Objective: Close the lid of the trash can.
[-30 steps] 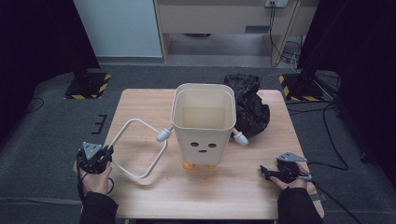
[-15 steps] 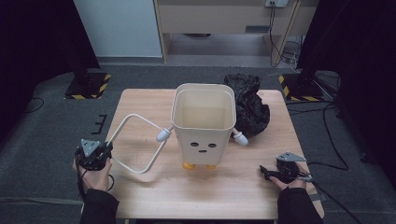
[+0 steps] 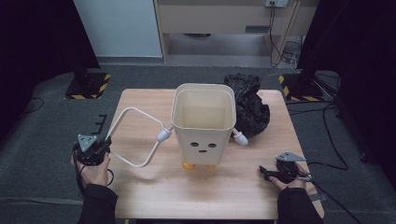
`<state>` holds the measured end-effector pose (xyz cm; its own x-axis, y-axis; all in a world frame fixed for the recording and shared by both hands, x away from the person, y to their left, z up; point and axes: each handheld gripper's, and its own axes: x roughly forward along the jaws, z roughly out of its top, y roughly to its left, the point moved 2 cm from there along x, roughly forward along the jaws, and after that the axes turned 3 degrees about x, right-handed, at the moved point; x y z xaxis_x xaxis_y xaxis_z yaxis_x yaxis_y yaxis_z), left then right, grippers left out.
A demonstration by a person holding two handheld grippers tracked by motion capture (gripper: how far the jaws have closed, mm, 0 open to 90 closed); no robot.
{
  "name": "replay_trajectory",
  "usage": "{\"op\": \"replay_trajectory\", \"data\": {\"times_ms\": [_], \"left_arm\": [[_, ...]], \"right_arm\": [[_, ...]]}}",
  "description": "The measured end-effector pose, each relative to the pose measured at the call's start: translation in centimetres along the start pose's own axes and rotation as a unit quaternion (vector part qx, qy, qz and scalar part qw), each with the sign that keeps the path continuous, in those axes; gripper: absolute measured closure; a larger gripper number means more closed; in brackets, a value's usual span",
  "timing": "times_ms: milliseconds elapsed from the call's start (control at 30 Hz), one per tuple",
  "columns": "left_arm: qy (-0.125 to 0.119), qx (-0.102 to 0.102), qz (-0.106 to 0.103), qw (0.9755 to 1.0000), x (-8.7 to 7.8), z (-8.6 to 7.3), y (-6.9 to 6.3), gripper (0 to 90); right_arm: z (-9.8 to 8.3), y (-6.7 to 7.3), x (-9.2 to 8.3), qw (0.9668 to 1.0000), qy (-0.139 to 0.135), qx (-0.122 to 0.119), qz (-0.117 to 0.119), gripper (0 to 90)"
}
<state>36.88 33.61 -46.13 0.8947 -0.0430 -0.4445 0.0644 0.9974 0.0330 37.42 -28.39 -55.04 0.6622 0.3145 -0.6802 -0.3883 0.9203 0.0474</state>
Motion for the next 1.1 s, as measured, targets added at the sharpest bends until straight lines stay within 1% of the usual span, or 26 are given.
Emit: {"op": "replay_trajectory", "data": {"times_ms": [100, 233, 333, 467, 600, 633, 833, 1033, 1100], "left_arm": [[-0.006, -0.004, 0.001, 1.0000, 0.0, 0.3, 0.1, 80.2], [-0.008, -0.006, 0.003, 0.9999, 0.1, 0.6, 0.1, 80.2], [-0.015, -0.013, 0.005, 0.9998, 0.2, 1.3, 0.3, 80.2], [-0.020, -0.011, 0.008, 0.9997, 0.1, 1.9, 0.5, 80.2], [-0.025, -0.015, 0.009, 0.9995, 0.0, 2.4, 0.7, 80.2], [-0.030, -0.019, 0.010, 0.9993, -0.1, 2.7, 0.8, 80.2], [-0.048, -0.022, 0.012, 0.9985, -0.7, 4.1, 1.1, 80.2], [-0.069, -0.025, 0.010, 0.9973, -1.4, 5.4, 1.0, 80.3], [-0.076, -0.026, 0.007, 0.9967, -1.6, 6.0, 0.9, 80.3]], "right_arm": [[0.0, 0.0, 0.0, 1.0000, 0.000, -0.001, 0.000, 15.9], [0.0, 0.0, 0.0, 1.0000, 0.001, -0.001, 0.000, 15.9], [0.0, 0.0, 0.0, 1.0000, 0.001, -0.003, 0.001, 15.5], [0.0, 0.0, 0.1, 1.0000, 0.001, -0.003, 0.001, 15.2], [0.0, 0.0, 0.1, 1.0000, 0.001, -0.003, 0.001, 15.2], [0.0, 0.0, 0.1, 1.0000, 0.001, -0.003, 0.001, 15.1], [0.1, 0.0, 0.1, 1.0000, 0.001, -0.002, 0.001, 15.0], [0.1, 0.0, 0.1, 1.0000, 0.001, -0.002, 0.001, 14.9], [0.1, 0.0, 0.1, 1.0000, 0.001, -0.003, 0.001, 14.9]]}}
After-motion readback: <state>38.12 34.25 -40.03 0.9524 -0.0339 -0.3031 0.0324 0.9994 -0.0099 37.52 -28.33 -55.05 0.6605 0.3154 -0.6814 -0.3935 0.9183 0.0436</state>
